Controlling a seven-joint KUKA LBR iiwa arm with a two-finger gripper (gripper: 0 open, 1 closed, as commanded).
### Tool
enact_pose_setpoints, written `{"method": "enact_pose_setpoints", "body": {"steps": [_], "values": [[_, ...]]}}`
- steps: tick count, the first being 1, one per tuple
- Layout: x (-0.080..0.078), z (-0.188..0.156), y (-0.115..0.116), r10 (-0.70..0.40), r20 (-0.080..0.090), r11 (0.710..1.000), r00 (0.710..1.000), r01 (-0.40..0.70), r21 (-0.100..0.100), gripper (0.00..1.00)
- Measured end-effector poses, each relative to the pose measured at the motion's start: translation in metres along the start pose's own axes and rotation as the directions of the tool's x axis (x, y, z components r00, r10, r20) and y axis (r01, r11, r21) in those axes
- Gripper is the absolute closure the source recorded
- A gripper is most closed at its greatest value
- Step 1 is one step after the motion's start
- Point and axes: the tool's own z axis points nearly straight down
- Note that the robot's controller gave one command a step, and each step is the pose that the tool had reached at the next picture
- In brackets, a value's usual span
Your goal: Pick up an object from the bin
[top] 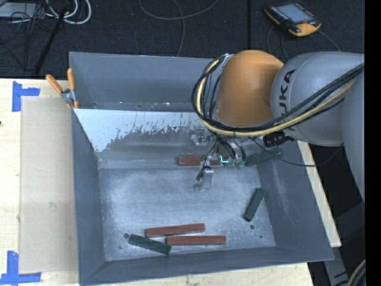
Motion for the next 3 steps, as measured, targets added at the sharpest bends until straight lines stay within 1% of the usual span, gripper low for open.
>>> {"method": "enact_pose_setpoints", "body": {"steps": [1,2,3], "values": [[-0.002,-0.005,0.0,0.001,0.008,1.0,1.0,-0.001,0.0,0.0],[0.034,0.033,0.018,-0.117,0.015,0.993,0.993,0.117,0.002,0.0],[0.076,0.042,0.019,-0.126,0.002,0.992,0.992,0.126,0.0,0.0]]}}
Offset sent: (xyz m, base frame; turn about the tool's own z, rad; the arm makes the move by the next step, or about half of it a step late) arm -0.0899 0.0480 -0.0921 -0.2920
